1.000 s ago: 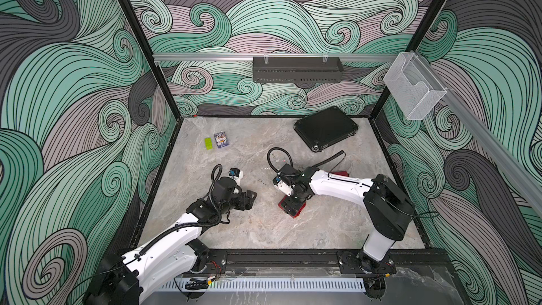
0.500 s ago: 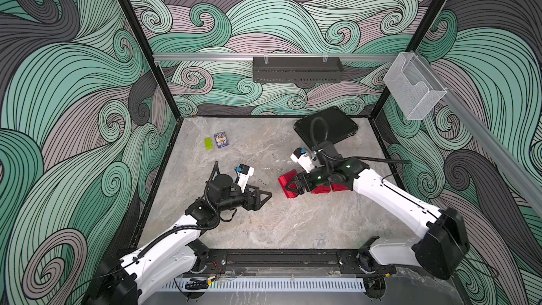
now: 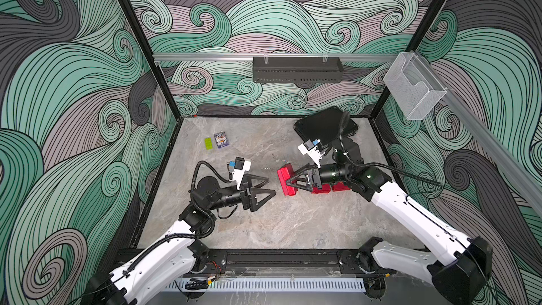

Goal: Take the necklace out of the lift-off lid jewelry box
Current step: Open the lid on the jewelry box.

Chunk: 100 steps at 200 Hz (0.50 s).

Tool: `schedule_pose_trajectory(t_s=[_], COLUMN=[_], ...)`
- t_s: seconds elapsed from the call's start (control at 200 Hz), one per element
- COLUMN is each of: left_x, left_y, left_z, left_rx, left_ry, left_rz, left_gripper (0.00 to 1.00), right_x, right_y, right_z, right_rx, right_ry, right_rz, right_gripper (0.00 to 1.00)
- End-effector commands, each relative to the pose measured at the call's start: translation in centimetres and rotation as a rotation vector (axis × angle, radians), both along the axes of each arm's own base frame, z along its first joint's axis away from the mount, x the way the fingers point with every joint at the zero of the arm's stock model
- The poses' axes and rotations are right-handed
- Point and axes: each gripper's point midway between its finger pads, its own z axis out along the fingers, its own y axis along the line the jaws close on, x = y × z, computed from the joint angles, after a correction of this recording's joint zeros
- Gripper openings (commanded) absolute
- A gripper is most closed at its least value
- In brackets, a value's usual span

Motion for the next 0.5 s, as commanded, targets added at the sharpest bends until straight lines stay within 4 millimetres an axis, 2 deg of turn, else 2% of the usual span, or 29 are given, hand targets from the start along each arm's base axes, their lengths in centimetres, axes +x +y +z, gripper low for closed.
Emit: schedule_pose_trajectory(t_s=[0.0, 0.26, 0.495], left_x=[-1.2, -2.9, -2.9], left_y=[-0.3, -2.1, -2.7], left_z=[4.0, 5.9, 5.9], left_rx=[-0.081, -0.13, -0.118], left_ry=[-0.086, -0.127, -0.121], left_rz=[-0.053, -0.13, -0.118], left_gripper=[0.95, 0.96, 0.99], right_x=[-1.1, -2.5, -3.9], right_y=[0.3, 1.1, 1.8], right_z=[2.5, 3.0, 3.5], right_rx=[0.093, 0.118, 0.134], right_ry=[-0.016, -0.028, -0.05], right_rz=[0.062, 0.111, 0.159], right_gripper=[0.76, 0.75, 0.75])
